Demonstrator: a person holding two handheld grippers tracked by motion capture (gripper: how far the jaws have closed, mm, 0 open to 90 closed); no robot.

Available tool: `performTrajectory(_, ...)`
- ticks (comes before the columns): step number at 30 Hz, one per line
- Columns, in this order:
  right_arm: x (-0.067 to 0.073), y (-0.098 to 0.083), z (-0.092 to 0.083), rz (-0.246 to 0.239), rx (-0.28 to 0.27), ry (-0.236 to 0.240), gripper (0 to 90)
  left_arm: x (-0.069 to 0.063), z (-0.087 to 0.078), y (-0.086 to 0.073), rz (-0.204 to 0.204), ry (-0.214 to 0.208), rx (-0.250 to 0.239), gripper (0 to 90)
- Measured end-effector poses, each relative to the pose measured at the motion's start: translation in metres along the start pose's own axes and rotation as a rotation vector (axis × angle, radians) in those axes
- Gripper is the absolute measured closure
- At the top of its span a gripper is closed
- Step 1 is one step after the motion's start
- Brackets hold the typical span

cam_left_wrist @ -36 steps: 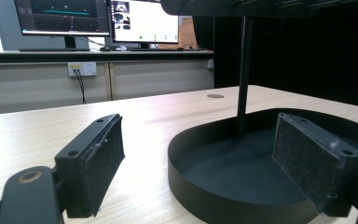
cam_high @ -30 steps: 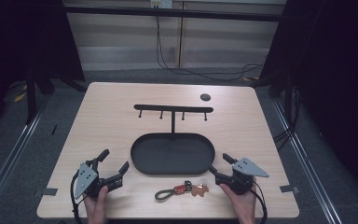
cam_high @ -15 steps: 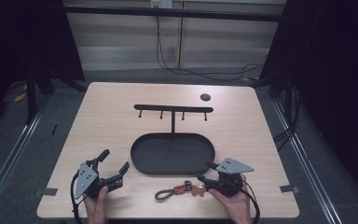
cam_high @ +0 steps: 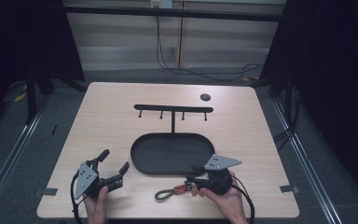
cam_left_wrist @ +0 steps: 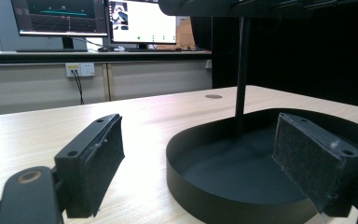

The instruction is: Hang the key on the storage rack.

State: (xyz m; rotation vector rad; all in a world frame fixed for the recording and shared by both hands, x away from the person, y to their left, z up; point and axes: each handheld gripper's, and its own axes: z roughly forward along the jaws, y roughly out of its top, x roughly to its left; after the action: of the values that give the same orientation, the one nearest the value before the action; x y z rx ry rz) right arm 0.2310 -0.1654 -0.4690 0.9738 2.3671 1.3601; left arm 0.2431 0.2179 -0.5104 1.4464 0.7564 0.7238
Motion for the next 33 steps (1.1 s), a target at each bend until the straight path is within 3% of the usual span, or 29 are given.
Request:
performTrajectory(2, 0.002, 0.005, 0.004, -0.009, 0.029, 0.046, 62.3, 0.000, 0.000, 0.000, 0.002, -0.001, 0.001, 15.9)
performTrajectory(6, 0.006, 0.011, 0.012, -0.037, 0.084, 0.092, 65.6, 0.000, 0.000, 0.000, 0.000, 0.000, 0.001, 15.9)
performTrajectory(7, 0.006, 0.013, 0.016, -0.038, 0.119, 0.129, 68.3, 0.000, 0.000, 0.000, 0.000, 0.000, 0.002, 15.9)
performTrajectory(9, 0.007, 0.014, 0.017, -0.036, 0.139, 0.144, 68.2, 0.000, 0.000, 0.000, 0.003, -0.002, 0.002, 15.9)
performTrajectory(11, 0.008, 0.018, 0.023, -0.038, 0.202, 0.197, 66.6, 0.001, 0.000, 0.000, 0.005, -0.003, 0.004, 15.9)
performTrajectory(16, 0.012, 0.025, 0.032, -0.062, 0.258, 0.226, 66.7, 0.001, 0.000, 0.000, 0.004, -0.004, 0.006, 15.9)
performTrajectory(17, 0.015, 0.028, 0.037, -0.083, 0.289, 0.232, 68.0, 0.001, 0.000, 0.000, 0.004, -0.004, 0.005, 15.9)
performTrajectory(22, 0.018, 0.030, 0.045, -0.109, 0.331, 0.258, 75.8, 0.001, 0.000, 0.000, 0.006, -0.003, 0.009, 15.9)
performTrajectory(25, 0.019, 0.033, 0.053, -0.134, 0.390, 0.288, 75.7, 0.001, 0.000, 0.000, 0.007, -0.002, 0.009, 15.9)
performTrajectory(30, 0.025, 0.040, 0.059, -0.146, 0.455, 0.291, 77.4, 0.001, 0.000, 0.000, 0.007, -0.003, 0.009, 15.9)
performTrajectory(32, 0.027, 0.042, 0.063, -0.173, 0.481, 0.285, 78.0, 0.001, 0.000, 0.000, 0.008, -0.003, 0.009, 15.9)
performTrajectory(33, 0.027, 0.043, 0.069, -0.180, 0.518, 0.285, 77.8, 0.001, 0.000, 0.000, 0.009, -0.002, 0.008, 15.9)
